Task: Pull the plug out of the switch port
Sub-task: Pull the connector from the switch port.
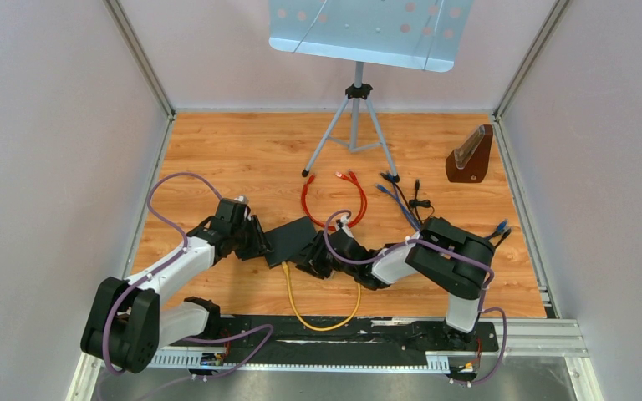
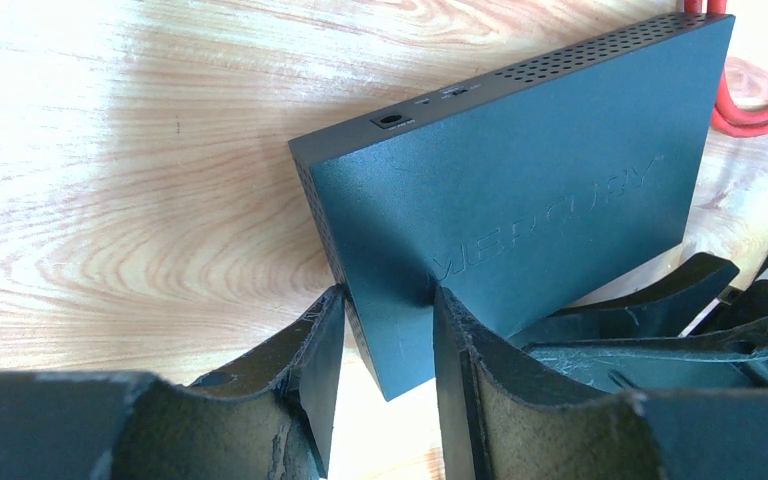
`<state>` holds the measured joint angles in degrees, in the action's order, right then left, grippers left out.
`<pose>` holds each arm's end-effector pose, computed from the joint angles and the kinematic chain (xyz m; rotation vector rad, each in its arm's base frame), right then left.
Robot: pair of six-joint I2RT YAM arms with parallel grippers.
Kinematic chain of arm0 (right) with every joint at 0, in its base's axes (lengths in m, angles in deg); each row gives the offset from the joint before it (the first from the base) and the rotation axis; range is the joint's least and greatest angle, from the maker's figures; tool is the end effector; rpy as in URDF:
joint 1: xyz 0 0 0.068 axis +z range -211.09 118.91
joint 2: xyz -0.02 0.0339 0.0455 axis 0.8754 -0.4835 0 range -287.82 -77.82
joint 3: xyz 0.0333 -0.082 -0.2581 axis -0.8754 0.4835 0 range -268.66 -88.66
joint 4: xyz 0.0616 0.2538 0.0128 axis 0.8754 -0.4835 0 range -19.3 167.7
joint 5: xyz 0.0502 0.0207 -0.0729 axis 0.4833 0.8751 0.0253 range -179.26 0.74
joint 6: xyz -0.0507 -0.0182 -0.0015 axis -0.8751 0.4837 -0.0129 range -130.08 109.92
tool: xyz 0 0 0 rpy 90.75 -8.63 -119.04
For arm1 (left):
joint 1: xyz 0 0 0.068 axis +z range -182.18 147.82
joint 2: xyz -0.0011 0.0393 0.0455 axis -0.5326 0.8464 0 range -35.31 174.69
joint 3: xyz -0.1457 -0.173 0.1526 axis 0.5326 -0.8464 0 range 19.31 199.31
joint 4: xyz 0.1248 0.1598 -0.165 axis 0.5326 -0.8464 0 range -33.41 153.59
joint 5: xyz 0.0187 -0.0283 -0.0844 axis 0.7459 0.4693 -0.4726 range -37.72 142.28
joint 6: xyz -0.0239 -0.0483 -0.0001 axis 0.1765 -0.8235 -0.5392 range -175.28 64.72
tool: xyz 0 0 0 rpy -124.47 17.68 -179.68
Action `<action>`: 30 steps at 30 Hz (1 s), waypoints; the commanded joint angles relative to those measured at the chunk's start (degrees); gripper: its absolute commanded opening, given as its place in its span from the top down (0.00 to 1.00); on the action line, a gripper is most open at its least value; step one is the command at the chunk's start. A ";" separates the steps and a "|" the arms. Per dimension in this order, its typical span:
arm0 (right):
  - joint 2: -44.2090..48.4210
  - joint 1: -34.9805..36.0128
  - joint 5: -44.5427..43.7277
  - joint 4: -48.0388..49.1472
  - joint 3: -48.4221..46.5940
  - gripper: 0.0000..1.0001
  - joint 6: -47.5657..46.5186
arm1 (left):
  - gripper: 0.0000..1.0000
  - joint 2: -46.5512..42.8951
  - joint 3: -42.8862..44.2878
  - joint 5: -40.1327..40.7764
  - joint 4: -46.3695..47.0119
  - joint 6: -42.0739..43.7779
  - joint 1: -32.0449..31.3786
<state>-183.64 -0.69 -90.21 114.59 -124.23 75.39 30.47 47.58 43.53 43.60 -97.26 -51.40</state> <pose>0.1600 0.2803 0.0970 0.5611 2.4717 1.2993 0.1883 -0.0715 0.1606 -0.4688 2.6309 -0.5723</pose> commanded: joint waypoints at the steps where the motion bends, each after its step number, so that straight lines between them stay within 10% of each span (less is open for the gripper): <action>1: -4.49 0.86 -3.74 -4.07 0.90 0.57 -0.20 | 0.55 1.98 -0.85 1.18 -1.53 1.92 -0.28; 17: -5.51 0.82 -2.10 -7.05 -2.97 0.91 -3.64 | 0.57 1.46 -1.84 0.63 -0.53 1.39 -0.29; 30: -4.97 0.68 -1.38 -10.01 -4.57 1.00 -5.82 | 0.57 1.15 -1.98 0.39 -0.14 1.28 -0.24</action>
<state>-186.13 -0.16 -89.67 115.61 -128.02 72.77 30.60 47.58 43.33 43.77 -97.23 -51.40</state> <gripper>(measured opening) 0.007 0.440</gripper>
